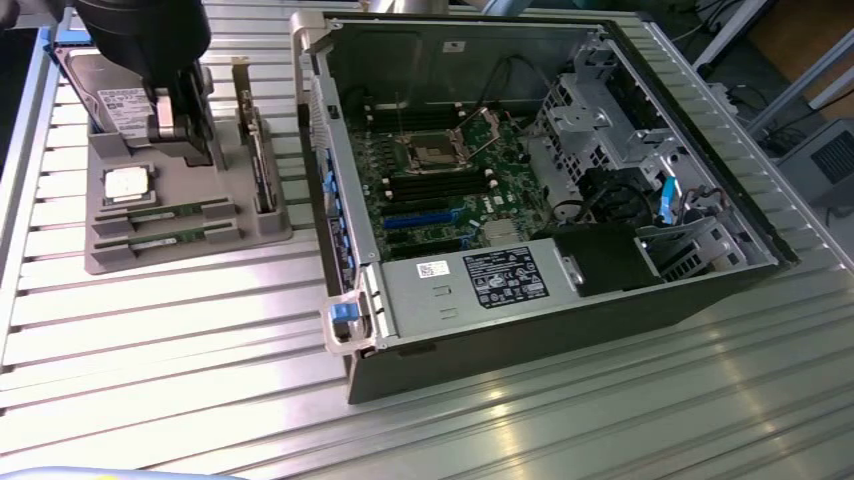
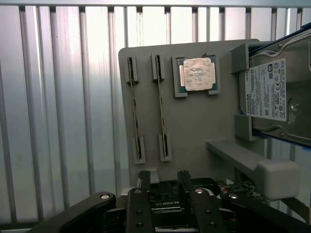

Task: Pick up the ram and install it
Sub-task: 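Pick up the ram and move it above insertion slot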

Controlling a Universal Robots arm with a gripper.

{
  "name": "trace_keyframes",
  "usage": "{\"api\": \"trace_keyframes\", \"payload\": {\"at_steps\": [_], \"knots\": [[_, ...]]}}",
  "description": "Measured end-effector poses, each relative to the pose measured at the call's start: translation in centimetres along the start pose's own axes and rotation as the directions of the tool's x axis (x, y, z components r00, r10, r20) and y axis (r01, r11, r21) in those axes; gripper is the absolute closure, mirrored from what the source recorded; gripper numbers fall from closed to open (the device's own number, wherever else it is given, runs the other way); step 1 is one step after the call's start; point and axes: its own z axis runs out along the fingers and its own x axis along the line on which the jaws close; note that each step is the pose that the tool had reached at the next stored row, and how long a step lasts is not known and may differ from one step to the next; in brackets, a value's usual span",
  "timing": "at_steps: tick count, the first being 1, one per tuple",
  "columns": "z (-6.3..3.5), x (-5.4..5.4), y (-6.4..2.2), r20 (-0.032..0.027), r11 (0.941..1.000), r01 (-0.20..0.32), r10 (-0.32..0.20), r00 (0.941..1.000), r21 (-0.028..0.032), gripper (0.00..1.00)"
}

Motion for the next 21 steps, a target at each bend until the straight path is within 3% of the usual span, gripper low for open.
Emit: {"api": "trace_keyframes", "payload": {"at_steps": [21], "knots": [[1.3,0.1,0.57,0.0,1.0,0.0,0.0,1.0,0.0001,0.64]]}}
